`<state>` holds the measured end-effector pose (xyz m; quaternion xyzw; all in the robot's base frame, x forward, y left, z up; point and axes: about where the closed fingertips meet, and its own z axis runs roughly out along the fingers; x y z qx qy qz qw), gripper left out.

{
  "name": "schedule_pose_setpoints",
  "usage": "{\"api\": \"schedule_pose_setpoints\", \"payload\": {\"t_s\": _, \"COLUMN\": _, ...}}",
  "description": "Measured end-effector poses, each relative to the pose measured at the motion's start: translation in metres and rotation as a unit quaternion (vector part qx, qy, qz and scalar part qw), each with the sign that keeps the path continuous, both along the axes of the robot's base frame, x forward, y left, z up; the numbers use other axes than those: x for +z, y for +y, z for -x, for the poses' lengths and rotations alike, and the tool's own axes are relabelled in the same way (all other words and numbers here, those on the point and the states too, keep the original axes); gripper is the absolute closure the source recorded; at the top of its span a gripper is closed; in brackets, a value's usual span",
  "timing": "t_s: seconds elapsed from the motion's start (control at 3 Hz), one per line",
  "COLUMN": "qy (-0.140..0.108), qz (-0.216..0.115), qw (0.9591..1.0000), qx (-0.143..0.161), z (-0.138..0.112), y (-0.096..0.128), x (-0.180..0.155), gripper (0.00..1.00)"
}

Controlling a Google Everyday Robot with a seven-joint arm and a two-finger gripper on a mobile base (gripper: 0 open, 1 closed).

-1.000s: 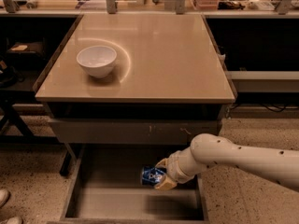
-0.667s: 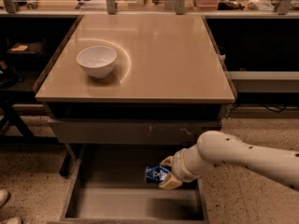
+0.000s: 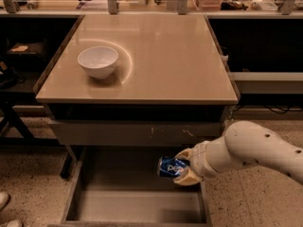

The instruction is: Pick pepsi can from middle drawer and place on counter

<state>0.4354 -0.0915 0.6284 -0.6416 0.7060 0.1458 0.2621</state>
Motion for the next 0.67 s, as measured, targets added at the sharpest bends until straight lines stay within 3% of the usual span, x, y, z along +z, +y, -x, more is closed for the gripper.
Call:
{"api": "schedule_pose_setpoints", "payload": {"t_s": 0.33, "qy": -0.036, "qz": 0.019, "qw": 0.9991, "qx": 0.008, "z": -0.0024, "y": -0.0038, "x": 0.0434, "gripper": 1.00}}
{"api": "schedule_pose_setpoints", "payload": {"t_s": 0.67, "qy": -0.040, "qz": 0.021, "qw": 0.9989, "qx": 0.009, "z": -0.0025, "y": -0.0039, "x": 0.0471, "gripper": 1.00}}
